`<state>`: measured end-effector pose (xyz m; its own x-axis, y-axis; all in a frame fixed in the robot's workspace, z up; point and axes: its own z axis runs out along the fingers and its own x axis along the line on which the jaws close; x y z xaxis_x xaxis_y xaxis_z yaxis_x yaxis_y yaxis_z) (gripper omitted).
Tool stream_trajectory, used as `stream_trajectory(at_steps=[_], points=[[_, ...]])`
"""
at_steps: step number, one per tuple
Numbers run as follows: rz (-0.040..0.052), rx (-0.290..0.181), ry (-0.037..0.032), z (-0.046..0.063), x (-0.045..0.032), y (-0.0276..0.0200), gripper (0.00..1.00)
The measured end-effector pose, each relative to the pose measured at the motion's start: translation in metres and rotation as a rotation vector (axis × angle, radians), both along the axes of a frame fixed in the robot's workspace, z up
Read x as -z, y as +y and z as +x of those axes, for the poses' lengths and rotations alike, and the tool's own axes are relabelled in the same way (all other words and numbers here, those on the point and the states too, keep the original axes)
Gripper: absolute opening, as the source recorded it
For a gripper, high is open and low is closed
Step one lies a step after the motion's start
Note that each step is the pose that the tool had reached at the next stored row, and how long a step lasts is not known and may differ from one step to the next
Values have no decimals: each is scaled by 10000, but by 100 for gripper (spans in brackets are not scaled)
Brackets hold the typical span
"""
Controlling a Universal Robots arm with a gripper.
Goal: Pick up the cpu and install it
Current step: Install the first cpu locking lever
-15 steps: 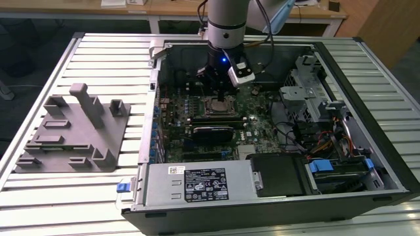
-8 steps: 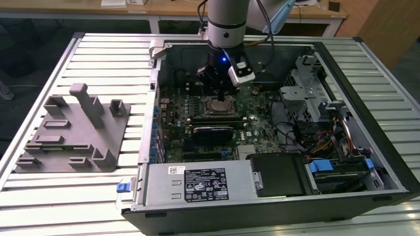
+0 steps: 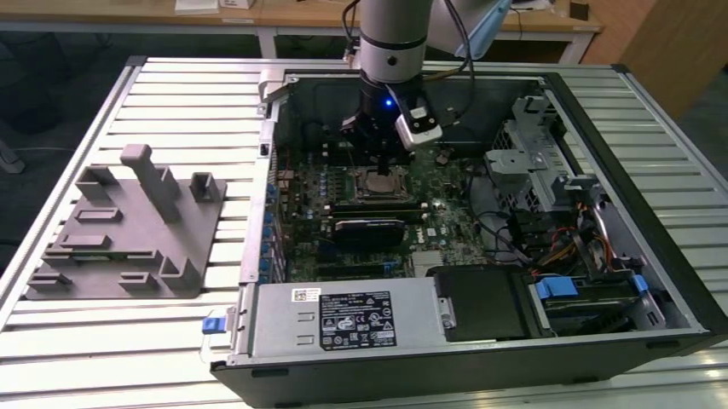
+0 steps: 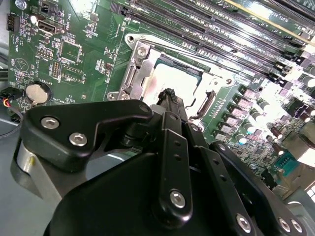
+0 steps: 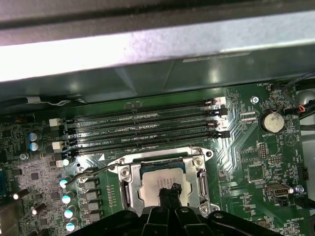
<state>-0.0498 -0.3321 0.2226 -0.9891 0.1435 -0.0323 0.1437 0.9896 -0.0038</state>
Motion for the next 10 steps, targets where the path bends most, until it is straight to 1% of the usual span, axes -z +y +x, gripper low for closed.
stream_trajectory(at_steps=[2, 6, 10], points=[[-4, 1, 2, -21, -2, -1, 11], [0, 0, -10, -194, 0, 0, 11], [0, 1, -21, -327, 0, 0, 11]])
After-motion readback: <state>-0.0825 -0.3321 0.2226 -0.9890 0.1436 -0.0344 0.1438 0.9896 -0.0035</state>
